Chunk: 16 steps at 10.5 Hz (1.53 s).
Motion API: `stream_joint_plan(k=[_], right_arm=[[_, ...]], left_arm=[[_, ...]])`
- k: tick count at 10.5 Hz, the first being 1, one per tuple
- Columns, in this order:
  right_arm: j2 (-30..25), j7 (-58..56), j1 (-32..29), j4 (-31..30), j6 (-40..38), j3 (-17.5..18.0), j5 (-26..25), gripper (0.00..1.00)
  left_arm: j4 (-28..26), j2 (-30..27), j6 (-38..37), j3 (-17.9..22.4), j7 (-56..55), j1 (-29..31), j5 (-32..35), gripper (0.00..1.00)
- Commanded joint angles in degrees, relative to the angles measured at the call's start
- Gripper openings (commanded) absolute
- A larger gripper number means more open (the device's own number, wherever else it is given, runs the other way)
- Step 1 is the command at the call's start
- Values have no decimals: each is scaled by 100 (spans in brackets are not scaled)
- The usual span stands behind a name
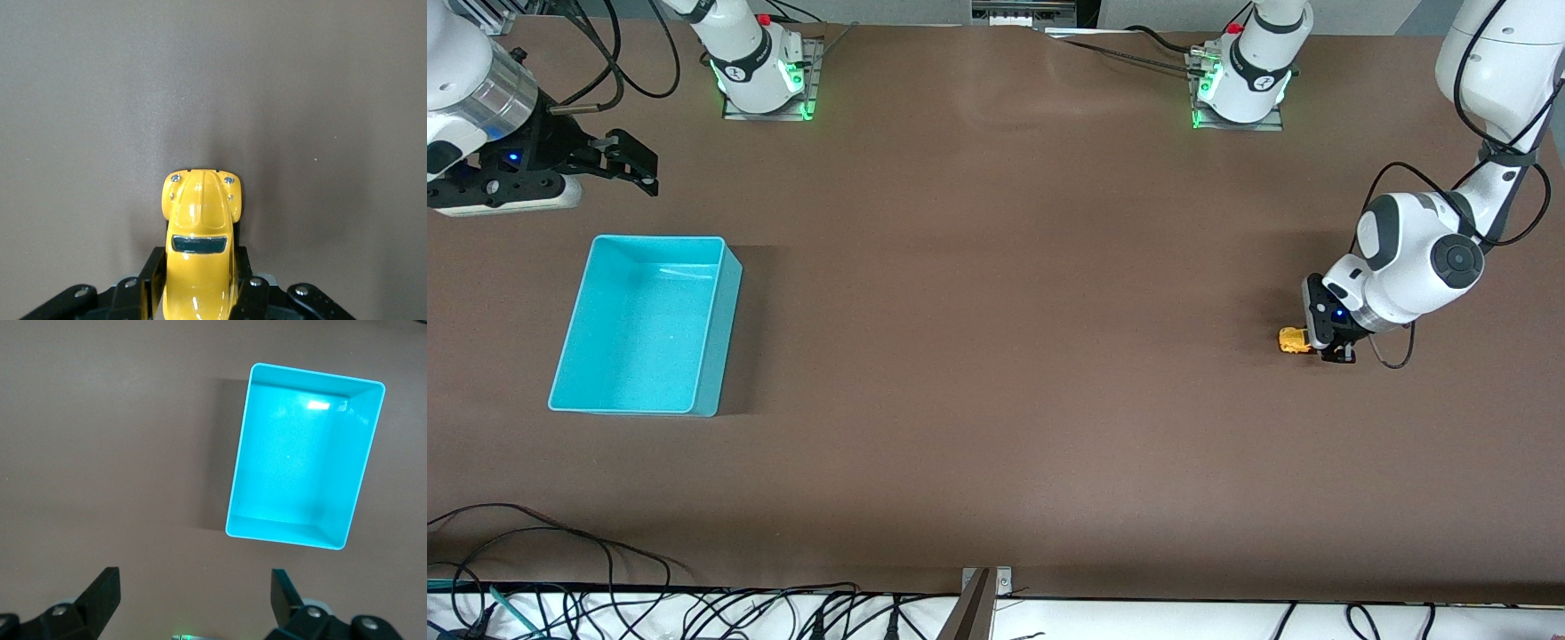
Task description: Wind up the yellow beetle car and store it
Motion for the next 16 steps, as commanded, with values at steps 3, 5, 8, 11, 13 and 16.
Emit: stream_joint_plan(k=[3,5,8,11,13,16], right_arm=[[32,-64,32,91,-102,-28,-54,100],[32,-55,32,64,-102,-28,-45,100],[40,-55,32,64,-94,-37,-54,100],[40,-46,41,64,-94,-28,-54,100],[49,-46,41,73,-85,-28,-54,100],[67,-29,32,73,-58,-28,-27,100]], left_arm=[[527,233,-532,-35,115,113,135,100],[817,128,-1165,-44,115,95,118,100],[880,-136,-1597,-141,-8,131,-109,100],[1309,-417,-2685,-132,-279,139,-366,100],[1634,-663,-3327,-123,-701,139,-366,100],[2415,-769,-4513,-123,-1474,131,-366,100]])
